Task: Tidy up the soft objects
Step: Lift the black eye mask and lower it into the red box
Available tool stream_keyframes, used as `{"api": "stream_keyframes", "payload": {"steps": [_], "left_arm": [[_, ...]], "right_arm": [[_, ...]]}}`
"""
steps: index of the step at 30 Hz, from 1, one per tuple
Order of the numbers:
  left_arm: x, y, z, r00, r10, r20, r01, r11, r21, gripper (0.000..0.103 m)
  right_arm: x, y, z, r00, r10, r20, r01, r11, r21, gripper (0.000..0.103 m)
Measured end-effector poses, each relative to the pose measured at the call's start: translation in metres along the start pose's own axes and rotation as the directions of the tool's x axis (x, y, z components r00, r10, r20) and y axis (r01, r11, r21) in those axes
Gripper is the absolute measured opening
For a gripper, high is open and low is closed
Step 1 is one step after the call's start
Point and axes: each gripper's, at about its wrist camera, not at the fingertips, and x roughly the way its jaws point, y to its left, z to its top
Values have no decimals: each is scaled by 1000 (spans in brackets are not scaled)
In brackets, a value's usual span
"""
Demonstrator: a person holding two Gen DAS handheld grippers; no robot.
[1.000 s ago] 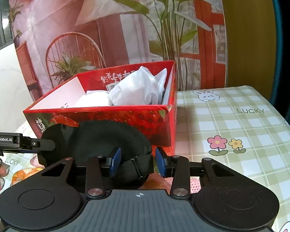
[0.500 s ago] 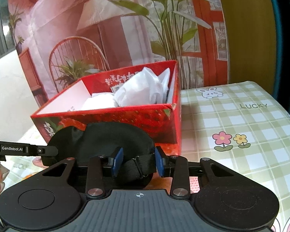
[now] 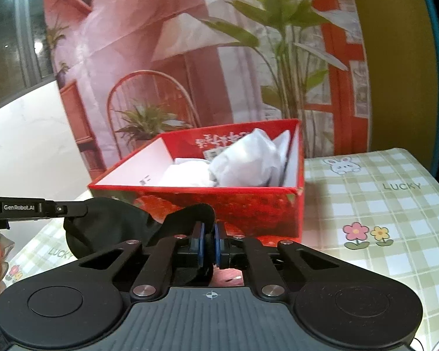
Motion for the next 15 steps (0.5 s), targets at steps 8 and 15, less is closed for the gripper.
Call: {"api": "stream_keyframes", "payload": {"steps": [8,15], "left_arm": [[-3,4,-23,998,-13,-60,13,1000,-10,11],[0,0,-32,997,-12,-81,14,1000,23,11]], "right_arm": [[-1,17,-15,999,36,-41,-37,999,-21,8],[-1,18,-18,998,38,-50,-39,999,-23,10]]}}
